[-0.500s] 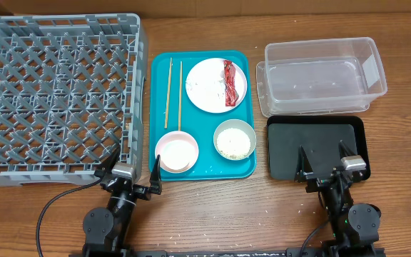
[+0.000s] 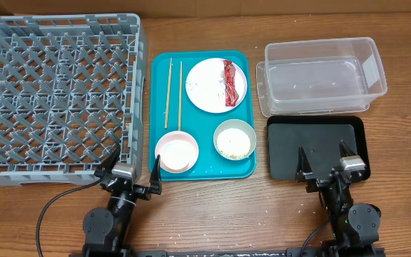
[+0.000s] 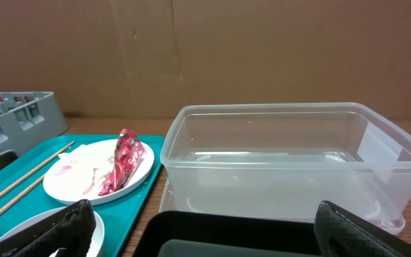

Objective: Sort waste into correct bins and load items into the dishwasher

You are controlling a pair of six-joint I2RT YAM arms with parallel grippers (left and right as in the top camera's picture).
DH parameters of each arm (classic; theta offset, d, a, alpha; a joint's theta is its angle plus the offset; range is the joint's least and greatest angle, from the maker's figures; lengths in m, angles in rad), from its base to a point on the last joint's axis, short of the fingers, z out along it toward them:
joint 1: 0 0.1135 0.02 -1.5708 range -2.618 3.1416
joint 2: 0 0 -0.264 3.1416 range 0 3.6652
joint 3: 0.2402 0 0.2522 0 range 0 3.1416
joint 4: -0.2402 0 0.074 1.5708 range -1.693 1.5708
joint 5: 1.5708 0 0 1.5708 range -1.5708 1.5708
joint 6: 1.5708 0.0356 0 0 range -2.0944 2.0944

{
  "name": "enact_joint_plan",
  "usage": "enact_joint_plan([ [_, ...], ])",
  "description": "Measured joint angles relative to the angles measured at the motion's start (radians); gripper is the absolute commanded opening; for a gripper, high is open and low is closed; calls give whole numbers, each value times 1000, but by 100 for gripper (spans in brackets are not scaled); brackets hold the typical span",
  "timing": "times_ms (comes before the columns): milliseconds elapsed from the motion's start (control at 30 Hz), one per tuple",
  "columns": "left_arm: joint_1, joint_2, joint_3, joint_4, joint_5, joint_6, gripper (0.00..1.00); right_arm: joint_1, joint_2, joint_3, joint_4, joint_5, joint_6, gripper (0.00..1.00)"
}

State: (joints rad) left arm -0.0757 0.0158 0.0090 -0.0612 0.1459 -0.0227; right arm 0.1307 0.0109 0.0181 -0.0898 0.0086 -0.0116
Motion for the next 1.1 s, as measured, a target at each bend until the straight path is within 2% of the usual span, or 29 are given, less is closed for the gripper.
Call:
enact_joint_plan([
  [967, 0, 0, 0, 0, 1, -1, 100, 0, 0, 0, 0, -9, 1, 100],
  [1100, 0, 0, 0, 24, 31, -59, 100, 0, 0, 0, 17, -53, 64, 100],
])
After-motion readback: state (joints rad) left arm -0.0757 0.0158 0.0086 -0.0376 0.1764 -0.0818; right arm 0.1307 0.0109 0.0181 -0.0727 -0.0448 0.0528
